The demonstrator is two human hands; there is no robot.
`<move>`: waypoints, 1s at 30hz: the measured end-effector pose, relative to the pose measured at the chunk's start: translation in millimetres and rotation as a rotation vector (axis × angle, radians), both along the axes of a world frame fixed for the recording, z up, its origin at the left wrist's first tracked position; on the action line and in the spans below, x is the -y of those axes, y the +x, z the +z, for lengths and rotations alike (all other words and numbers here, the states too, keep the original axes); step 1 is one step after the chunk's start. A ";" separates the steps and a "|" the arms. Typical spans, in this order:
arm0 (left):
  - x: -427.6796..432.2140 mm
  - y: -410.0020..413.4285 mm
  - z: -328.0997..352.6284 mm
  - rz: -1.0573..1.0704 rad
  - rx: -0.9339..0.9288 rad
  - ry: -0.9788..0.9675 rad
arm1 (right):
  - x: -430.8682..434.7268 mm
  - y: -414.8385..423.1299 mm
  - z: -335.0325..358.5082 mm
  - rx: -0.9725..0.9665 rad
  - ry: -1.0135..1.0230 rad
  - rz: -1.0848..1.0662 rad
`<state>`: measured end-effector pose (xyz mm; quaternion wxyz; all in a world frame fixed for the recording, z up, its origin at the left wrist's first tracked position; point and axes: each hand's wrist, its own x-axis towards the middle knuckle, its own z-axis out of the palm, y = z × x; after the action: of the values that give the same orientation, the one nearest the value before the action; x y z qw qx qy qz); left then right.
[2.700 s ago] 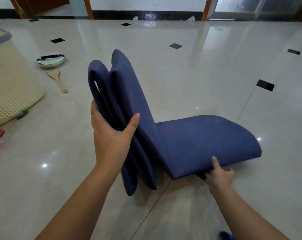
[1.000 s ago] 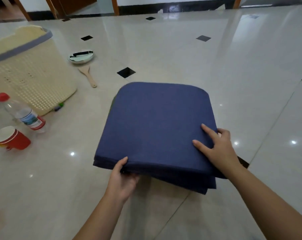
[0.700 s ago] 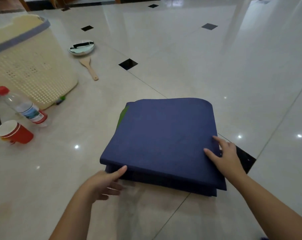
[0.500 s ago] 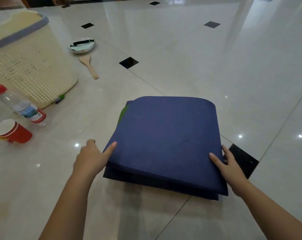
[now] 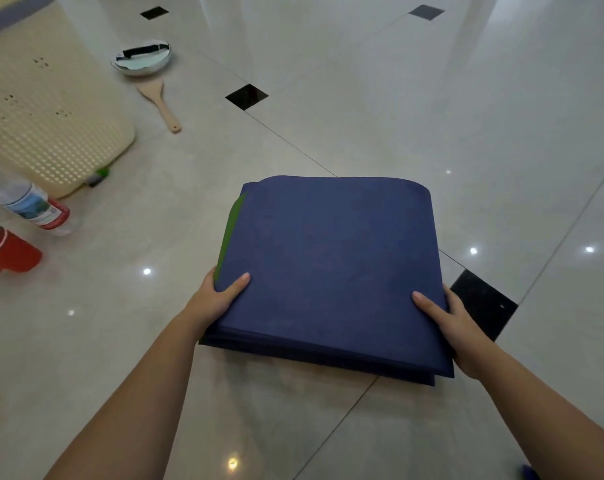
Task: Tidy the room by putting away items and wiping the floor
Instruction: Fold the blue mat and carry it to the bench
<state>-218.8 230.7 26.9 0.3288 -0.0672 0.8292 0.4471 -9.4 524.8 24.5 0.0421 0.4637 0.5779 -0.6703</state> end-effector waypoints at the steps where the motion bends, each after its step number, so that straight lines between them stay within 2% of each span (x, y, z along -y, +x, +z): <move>1: 0.1 -0.7 -1.7 0.019 0.016 -0.012 | 0.2 0.4 -2.9 0.032 -0.020 -0.016; 3: -0.8 0.3 -3.1 0.054 0.026 -0.051 | 0.5 1.6 -8.0 0.085 -0.083 -0.031; 6: -4.6 4.1 1.6 0.062 -0.054 -0.084 | 3.9 1.6 -2.8 0.078 -0.161 -0.046; 10: -5.0 30.5 13.6 0.110 -0.163 -0.081 | -10.2 9.9 4.0 0.029 -0.042 -0.036; 16: 14.5 74.1 0.1 0.071 0.039 -0.057 | -9.7 30.2 10.8 0.004 0.025 0.091; 21: 4.8 52.1 5.6 0.041 -0.075 -0.032 | -14.2 22.3 13.2 -0.031 0.060 0.046; 30: -8.6 47.6 -9.2 0.031 -0.132 -0.081 | -19.9 13.3 -2.6 -0.043 0.139 0.098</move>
<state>-171.3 239.2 17.7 0.2635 -0.0635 0.8653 0.4216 3.9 544.7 21.8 0.0301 0.4223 0.6457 -0.6355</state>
